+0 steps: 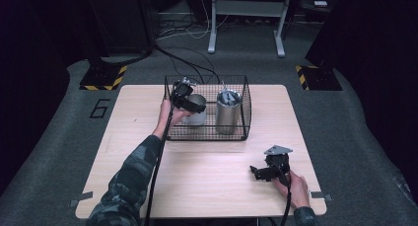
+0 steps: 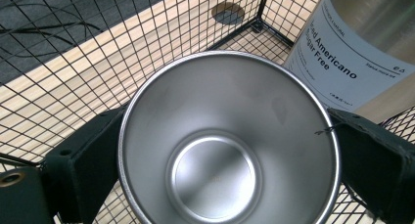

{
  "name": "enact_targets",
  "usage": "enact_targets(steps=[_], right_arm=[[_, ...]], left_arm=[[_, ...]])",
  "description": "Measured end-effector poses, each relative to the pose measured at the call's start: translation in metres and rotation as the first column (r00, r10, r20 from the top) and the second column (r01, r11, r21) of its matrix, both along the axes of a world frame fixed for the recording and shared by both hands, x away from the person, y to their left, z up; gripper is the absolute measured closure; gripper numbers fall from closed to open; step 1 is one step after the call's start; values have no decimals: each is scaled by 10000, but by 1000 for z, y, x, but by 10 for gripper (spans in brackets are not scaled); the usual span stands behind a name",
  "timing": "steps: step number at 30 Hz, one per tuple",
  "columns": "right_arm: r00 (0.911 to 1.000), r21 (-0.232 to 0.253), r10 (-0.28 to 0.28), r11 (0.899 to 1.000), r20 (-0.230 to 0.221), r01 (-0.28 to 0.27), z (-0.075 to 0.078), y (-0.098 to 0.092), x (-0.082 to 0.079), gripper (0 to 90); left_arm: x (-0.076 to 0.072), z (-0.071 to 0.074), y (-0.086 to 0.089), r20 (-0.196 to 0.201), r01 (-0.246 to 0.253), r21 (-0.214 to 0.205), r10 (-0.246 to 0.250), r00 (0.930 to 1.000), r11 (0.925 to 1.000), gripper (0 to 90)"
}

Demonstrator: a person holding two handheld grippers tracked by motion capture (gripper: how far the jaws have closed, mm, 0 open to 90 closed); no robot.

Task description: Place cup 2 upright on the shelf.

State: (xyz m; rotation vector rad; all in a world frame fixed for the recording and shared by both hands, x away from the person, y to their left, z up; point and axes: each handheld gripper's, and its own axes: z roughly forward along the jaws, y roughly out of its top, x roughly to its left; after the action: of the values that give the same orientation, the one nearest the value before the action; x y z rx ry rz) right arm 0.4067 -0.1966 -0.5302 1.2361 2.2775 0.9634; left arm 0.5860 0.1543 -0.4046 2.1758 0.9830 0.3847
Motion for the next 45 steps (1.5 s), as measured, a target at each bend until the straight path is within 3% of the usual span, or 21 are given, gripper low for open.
enact_targets(steps=[19, 25, 33, 38, 42, 45], right_arm=[[10000, 0, 9, 10000, -5, -9, 0, 0, 0, 0], [10000, 6, -3, 10000, -11, 3, 0, 0, 0, 0], [10000, 9, -13, 10000, -15, 13, 0, 0, 0, 0], [10000, 6, -10, 10000, -13, 10, 0, 0, 0, 0], [10000, 55, -78, 10000, -3, 78, 0, 1, 0, 0], [10000, -2, 9, 10000, -11, -9, 0, 0, 0, 0]], left_arm=[[4, -10, -5, -529, 16, 360, 3, 9986, 9994, 59], [7, -14, -5, -885, 64, 477, -21, 9961, 9988, 58], [9, -15, -7, -940, 85, 680, -21, 9956, 9976, 56], [8, -14, -7, -931, 96, 738, -27, 9957, 9972, 52], [6, -9, -8, -409, -325, 322, 338, 9986, 9990, 11], [3, -3, -6, -169, -331, 180, 334, 9993, 9993, 0]])
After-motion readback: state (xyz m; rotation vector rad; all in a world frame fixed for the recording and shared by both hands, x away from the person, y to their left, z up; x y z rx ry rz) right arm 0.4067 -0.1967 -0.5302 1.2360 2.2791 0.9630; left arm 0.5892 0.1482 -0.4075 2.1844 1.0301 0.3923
